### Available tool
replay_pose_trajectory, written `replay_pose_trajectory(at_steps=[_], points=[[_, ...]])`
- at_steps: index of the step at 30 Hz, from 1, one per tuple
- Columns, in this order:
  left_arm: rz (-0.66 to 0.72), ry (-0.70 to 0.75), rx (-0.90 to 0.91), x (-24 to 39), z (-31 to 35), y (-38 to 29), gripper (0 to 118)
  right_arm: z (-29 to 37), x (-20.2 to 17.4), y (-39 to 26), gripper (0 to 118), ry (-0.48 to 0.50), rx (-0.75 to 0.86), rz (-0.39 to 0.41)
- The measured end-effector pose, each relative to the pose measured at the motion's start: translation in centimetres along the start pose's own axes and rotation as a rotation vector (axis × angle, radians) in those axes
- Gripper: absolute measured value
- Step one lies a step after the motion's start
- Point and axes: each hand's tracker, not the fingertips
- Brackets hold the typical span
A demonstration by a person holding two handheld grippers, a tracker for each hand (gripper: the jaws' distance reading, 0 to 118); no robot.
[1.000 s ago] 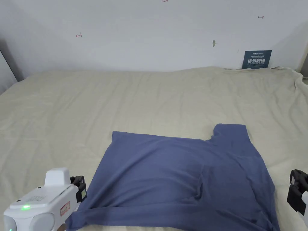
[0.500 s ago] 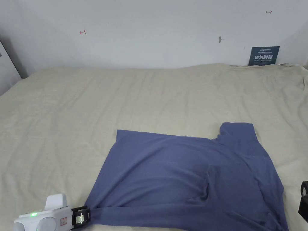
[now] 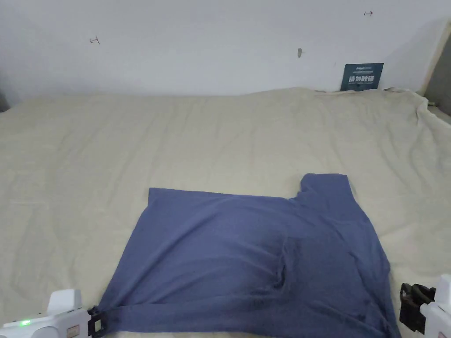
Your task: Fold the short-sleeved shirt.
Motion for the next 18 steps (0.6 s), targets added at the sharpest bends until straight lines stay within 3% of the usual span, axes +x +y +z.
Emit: replay_pose_trajectory(at_steps=[2,3,7,10,12,16,18], points=[[-0.010,-0.008,0.015,0.1,0.6,0.3,0,-1.7,0.5,-1.0,63,0.017,-0.066,-0.032],[-0.014,-0.011,0.020,0.2,0.9,0.4,0,-2.5,0.7,-1.5,75,0.028,-0.089,-0.053],[-0.019,-0.023,0.038,0.4,1.8,0.8,0,-5.3,1.0,-3.3,79,0.020,-0.169,-0.080],[-0.011,-0.027,0.041,0.3,1.6,0.8,0,-6.8,0.7,-4.7,76,0.008,-0.218,-0.082],[-0.010,-0.026,0.037,0.2,1.5,0.8,0,-7.6,0.4,-5.6,66,-0.017,-0.265,-0.069],[-0.014,-0.023,0.031,0.3,1.5,0.7,0,-8.2,0.5,-7.0,23,-0.011,-0.299,-0.069],[-0.014,-0.018,0.033,0.2,1.3,0.6,0,-8.2,0.5,-7.5,12,0.007,-0.304,-0.070]])
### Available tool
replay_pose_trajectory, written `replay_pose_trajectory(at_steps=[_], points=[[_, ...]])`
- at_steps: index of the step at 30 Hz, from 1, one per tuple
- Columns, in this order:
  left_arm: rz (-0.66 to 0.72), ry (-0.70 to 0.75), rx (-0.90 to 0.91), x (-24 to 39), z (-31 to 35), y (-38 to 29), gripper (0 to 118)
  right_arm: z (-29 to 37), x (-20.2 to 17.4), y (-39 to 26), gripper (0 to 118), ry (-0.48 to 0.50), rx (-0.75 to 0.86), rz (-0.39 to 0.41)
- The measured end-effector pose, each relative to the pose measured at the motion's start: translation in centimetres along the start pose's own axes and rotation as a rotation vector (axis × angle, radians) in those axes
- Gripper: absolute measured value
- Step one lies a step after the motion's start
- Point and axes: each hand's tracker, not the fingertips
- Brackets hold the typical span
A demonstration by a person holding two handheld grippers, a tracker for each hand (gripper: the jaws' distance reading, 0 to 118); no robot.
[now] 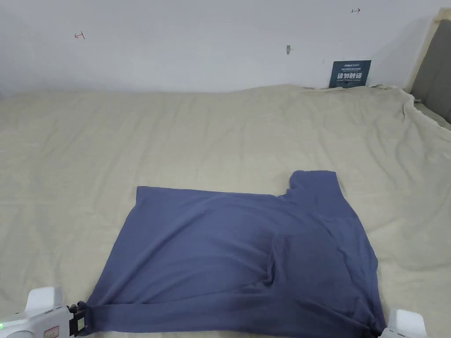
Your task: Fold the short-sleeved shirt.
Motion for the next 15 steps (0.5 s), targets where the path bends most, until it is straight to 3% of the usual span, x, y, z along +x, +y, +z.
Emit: replay_pose_trajectory(at_steps=[3,15], points=[[0.015,0.003,0.003,-0.1,-0.1,0.0,0,0.6,-0.6,0.1,5,0.008,0.014,-0.003],[0.091,-0.008,0.149,-0.8,1.0,6.2,0,6.8,-1.1,5.3,4,0.079,0.150,0.065]])
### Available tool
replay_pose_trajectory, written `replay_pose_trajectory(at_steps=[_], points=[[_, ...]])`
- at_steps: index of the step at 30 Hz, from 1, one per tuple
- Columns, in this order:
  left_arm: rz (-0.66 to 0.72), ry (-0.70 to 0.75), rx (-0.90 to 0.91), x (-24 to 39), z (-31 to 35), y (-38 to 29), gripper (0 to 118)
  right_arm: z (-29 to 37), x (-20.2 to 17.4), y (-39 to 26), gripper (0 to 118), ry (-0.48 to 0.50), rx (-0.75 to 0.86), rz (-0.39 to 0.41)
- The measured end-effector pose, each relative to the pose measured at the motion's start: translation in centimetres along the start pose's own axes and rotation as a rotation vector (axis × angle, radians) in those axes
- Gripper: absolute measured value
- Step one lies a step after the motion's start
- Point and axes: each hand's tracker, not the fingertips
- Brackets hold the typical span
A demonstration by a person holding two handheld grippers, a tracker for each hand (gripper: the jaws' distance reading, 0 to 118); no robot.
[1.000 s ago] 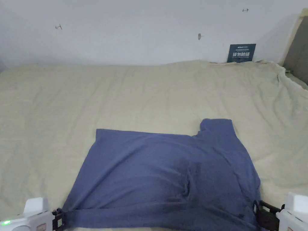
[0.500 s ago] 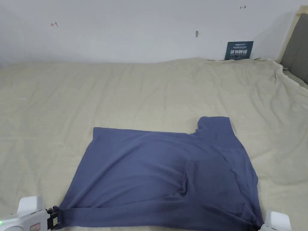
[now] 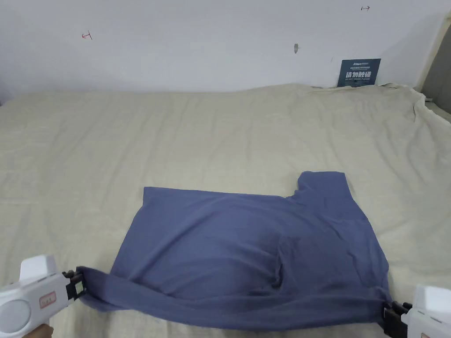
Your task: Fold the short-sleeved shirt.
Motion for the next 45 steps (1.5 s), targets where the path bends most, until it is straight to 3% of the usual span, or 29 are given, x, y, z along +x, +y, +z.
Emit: replay_pose_trajectory(at_steps=[14,23,30,33,35,37,38,45], points=[[-0.077,0.041,0.024,3.7,-8.0,8.0,0,-6.7,0.5,9.1,4,-0.012,0.015,-0.065],[-0.202,0.117,-0.162,6.0,-16.7,6.3,0,-14.7,0.8,9.5,4,-0.108,-0.132,-0.086],[-0.214,0.144,-0.196,6.4,-18.3,4.8,1,-16.2,0.0,8.3,4,-0.135,-0.153,-0.098],[-0.224,0.133,-0.193,6.6,-17.7,4.8,16,-15.8,0.0,8.5,10,-0.141,-0.150,-0.080],[-0.230,0.149,-0.200,6.8,-17.0,5.1,53,-14.8,-0.2,8.7,40,-0.151,-0.137,-0.074],[-0.216,0.150,-0.187,6.7,-15.9,5.5,103,-13.2,-0.5,9.0,78,-0.155,-0.097,-0.066],[-0.199,0.141,-0.171,6.6,-15.0,5.8,114,-12.3,-0.7,9.2,80,-0.144,-0.057,-0.063],[-0.130,0.049,0.066,6.8,-5.8,7.7,117,-2.4,-1.8,10.8,80,-0.117,0.198,-0.031]])
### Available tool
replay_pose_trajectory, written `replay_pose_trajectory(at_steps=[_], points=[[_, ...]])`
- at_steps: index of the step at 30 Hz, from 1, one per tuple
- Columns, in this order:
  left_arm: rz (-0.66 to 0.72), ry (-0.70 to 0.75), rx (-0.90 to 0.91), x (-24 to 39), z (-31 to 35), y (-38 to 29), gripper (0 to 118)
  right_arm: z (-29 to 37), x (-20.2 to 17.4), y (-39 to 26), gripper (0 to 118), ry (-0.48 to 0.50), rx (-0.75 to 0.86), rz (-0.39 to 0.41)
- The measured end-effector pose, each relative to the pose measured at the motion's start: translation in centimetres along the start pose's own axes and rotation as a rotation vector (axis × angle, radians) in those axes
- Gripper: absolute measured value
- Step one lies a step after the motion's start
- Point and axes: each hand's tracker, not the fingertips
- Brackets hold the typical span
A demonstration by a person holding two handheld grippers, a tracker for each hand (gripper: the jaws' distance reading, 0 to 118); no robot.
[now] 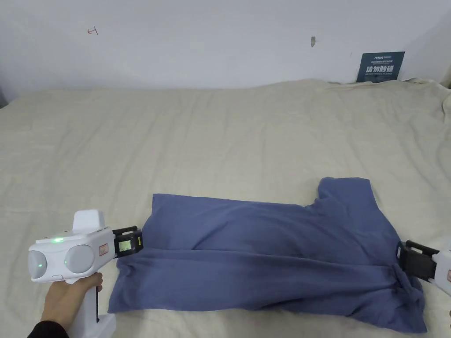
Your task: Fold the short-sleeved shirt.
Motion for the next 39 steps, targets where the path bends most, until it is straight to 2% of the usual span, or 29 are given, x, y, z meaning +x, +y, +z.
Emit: replay_pose_trajectory(at_steps=[7,9,11,12,13,14,15,16,17,18,20,26,32,33,34,37,38,39], points=[[-0.025,-0.032,0.086,0.1,6.8,-1.3,116,7.5,-0.3,0.2,80,0.036,0.163,0.053],[-0.027,-0.030,0.122,0.1,7.8,-2.4,111,8.8,-0.5,-0.5,79,0.034,0.194,0.066],[-0.020,-0.046,0.161,0.0,8.7,-3.4,87,9.3,-0.2,-1.3,71,0.025,0.215,0.074],[-0.016,-0.059,0.168,0.0,9.0,-3.9,69,9.6,-0.1,-1.7,60,0.025,0.226,0.078],[-0.008,-0.071,0.171,-0.1,9.2,-4.4,42,9.8,-0.1,-2.1,39,0.026,0.235,0.080],[0.006,-0.099,0.172,-0.1,9.4,-4.9,26,9.8,0.0,-2.6,21,0.024,0.241,0.083],[0.006,-0.101,0.168,-0.1,9.6,-5.4,16,9.8,0.1,-2.9,4,0.019,0.248,0.085],[0.008,-0.103,0.163,-0.1,9.6,-5.9,3,10.0,0.2,-3.3,1,0.017,0.257,0.089],[0.005,-0.097,0.154,0.1,9.5,-6.3,0,10.1,0.4,-3.6,0,0.027,0.263,0.089],[-0.012,-0.066,0.123,0.1,9.5,-6.8,0,10.1,0.3,-3.8,0,0.033,0.264,0.090],[-0.047,-0.098,0.103,0.3,9.5,-7.6,0,10.2,0.3,-4.0,0,0.032,0.263,0.096],[-0.014,-0.093,0.050,-0.2,8.3,-7.5,0,9.9,0.2,-3.6,0,0.035,0.259,0.103],[0.000,-0.073,-0.186,-0.8,3.6,-6.4,1,8.7,0.1,-3.5,0,0.041,0.236,0.100],[0.014,-0.061,-0.207,-1.0,2.7,-6.4,6,8.5,0.1,-3.5,0,0.041,0.230,0.100],[0.028,-0.059,-0.222,-1.2,1.8,-6.5,21,8.2,0.0,-3.6,0,0.042,0.223,0.101],[0.045,-0.037,-0.337,-1.5,-1.3,-6.8,86,7.6,-0.2,-3.8,0,0.042,0.201,0.102],[0.056,-0.025,-0.344,-1.5,-1.9,-7.0,94,7.5,-0.4,-3.8,0,0.042,0.193,0.101],[0.053,-0.021,-0.332,-1.5,-2.4,-7.1,95,7.4,-0.5,-3.9,0,0.042,0.189,0.101]])
